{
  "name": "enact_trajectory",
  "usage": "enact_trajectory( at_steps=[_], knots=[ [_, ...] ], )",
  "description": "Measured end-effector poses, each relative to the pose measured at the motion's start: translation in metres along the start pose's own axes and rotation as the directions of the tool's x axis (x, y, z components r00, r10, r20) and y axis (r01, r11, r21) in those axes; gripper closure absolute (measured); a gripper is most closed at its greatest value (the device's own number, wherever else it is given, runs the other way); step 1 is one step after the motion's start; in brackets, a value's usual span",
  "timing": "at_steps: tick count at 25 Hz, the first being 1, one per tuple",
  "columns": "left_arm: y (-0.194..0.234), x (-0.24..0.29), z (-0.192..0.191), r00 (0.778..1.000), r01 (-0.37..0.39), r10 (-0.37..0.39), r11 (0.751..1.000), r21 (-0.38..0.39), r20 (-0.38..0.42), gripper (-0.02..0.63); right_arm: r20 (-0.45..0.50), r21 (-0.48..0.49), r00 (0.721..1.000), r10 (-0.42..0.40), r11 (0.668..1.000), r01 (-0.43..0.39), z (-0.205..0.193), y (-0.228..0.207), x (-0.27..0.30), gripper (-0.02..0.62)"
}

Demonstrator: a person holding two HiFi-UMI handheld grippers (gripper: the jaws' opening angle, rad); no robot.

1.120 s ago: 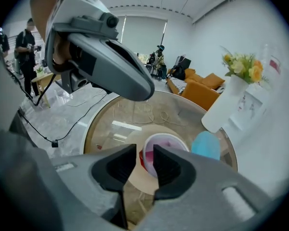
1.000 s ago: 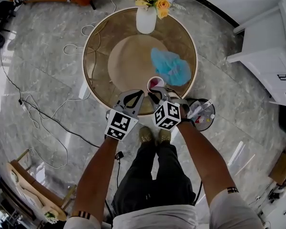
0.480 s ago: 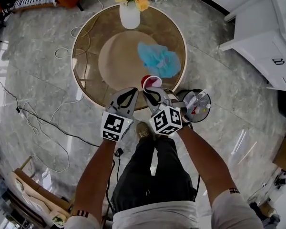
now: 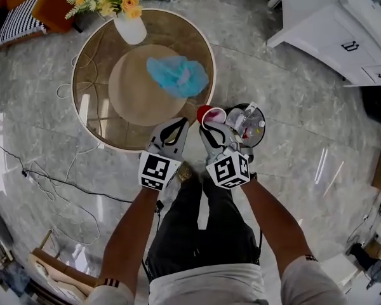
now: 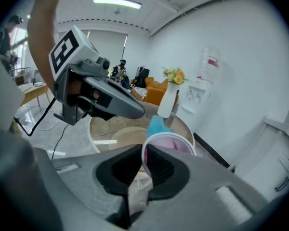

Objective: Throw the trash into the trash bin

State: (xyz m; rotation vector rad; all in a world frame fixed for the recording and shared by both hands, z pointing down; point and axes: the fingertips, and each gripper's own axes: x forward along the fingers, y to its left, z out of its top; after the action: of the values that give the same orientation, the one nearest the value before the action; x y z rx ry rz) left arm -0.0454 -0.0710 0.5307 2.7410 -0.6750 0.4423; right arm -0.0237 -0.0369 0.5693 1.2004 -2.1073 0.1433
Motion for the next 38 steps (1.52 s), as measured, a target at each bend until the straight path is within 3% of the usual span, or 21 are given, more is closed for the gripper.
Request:
enact_trajectory(
  at_steps=[10,16,23,28,34,38],
  knots=[
    [-0.087,0.061,0.0,0.988,0.151,-0.15,0.988,0.039,-0.038,0.606,-0.113,0.178,0.984,-0.134,0.972,0.153,-0.1,-0.058,-0.075,0.566],
    [-0.118,0.082,-0.005,0.98,0.193,-0.19,0.98,0.054,-0.066,0.606,-0.218,0.214,0.97,-0.112,0.964,0.159,-0.163,-0.067,-0.094,0.563],
    [-0.125,0.092,-0.007,0.979,0.191,-0.186,0.98,0.057,-0.081,0.606,-0.313,0.234,0.947,-0.067,0.961,0.145,-0.21,-0.069,-0.095,0.538],
    [-0.124,0.095,-0.009,0.981,0.178,-0.173,0.983,0.05,-0.083,0.606,-0.333,0.241,0.942,-0.046,0.961,0.133,-0.222,-0.068,-0.093,0.523],
    [-0.123,0.094,-0.008,0.985,0.159,-0.155,0.987,0.04,-0.077,0.606,-0.287,0.245,0.956,-0.057,0.961,0.131,-0.211,-0.075,-0.091,0.526],
    [-0.117,0.09,-0.006,0.988,0.143,-0.14,0.989,0.039,-0.072,0.606,-0.199,0.267,0.976,-0.094,0.953,0.146,-0.187,-0.084,-0.088,0.594]
  ],
)
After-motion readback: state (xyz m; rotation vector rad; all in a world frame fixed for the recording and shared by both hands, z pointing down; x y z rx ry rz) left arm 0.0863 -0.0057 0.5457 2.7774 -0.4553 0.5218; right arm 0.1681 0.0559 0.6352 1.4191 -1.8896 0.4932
